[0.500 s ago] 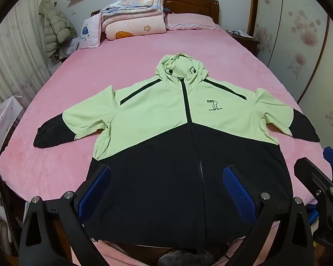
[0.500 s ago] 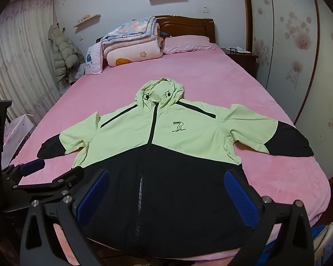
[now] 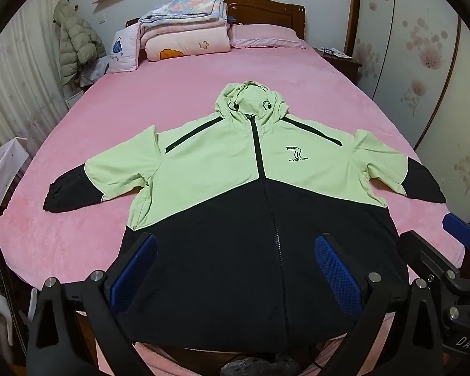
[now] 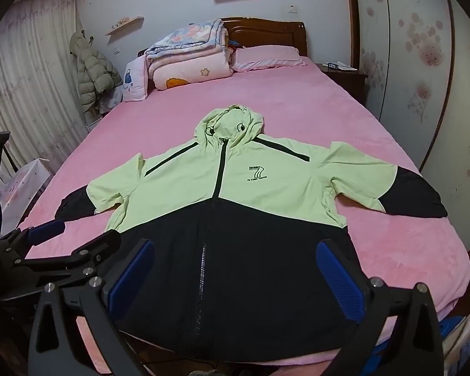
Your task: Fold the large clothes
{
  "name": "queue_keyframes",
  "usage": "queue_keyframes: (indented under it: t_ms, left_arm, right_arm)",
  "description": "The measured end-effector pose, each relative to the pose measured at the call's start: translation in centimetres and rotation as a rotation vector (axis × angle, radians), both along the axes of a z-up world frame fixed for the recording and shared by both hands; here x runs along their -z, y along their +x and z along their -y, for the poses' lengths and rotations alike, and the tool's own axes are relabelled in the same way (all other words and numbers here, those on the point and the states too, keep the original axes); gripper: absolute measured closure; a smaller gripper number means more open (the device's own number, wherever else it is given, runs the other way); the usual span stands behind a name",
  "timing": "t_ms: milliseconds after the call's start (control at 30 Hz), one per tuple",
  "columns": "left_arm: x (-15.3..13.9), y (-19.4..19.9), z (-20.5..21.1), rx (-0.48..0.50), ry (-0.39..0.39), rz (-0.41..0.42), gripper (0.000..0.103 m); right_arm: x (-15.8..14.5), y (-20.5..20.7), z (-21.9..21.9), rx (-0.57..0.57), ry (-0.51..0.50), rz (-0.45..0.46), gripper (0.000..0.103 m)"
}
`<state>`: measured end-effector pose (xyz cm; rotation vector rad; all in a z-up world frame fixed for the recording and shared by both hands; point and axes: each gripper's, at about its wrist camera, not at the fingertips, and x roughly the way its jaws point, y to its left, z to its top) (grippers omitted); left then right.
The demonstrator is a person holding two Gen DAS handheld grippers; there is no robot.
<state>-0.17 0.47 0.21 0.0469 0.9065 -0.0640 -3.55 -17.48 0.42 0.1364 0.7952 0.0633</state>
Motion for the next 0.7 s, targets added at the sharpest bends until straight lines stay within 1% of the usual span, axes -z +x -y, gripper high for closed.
queue_keyframes:
  t_ms: [167,367,700]
  left_arm:
    - [-0.2,-0.3,0.4,-0.004,0.002,0.014,0.003]
    - [0.0,-0.1,0.3,0.002,-0.015,0.009,0.003]
    - [-0.1,0.1,0.1,0.0,-0.018,0.011,0.003]
  right_arm:
    - [0.3,0.7,0.3,-0.002,0.007,-0.013,0.0]
    - [0.5,0.8,0.4,-0.003,0.022,-0.018,0.0]
    - [0.8,1.1,0.9,0.021,0.029,-0.029,0.0]
